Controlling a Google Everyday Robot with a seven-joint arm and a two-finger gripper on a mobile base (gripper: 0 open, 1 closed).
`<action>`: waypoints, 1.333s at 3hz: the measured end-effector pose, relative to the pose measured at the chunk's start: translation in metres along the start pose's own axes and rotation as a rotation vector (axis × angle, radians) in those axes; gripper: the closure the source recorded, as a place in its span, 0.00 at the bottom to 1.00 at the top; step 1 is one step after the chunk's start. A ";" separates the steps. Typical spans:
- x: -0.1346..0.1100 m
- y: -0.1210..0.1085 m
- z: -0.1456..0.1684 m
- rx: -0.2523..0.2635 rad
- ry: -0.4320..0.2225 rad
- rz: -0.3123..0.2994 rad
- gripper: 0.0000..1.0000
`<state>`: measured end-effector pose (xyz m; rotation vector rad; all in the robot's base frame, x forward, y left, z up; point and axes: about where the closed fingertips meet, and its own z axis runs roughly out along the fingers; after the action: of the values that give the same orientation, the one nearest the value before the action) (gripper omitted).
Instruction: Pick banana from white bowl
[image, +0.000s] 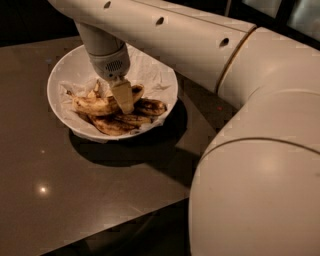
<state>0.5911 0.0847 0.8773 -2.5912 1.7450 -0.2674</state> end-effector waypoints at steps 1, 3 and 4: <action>0.005 0.002 0.002 -0.003 -0.023 0.020 0.73; 0.009 0.012 -0.018 0.100 -0.064 0.061 1.00; 0.017 0.044 -0.060 0.238 -0.119 0.102 1.00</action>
Offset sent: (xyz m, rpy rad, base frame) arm 0.0002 -0.0047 -0.0013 0.0194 0.0082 -0.0147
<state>0.5481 0.0574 0.9345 -2.2968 1.6844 -0.2927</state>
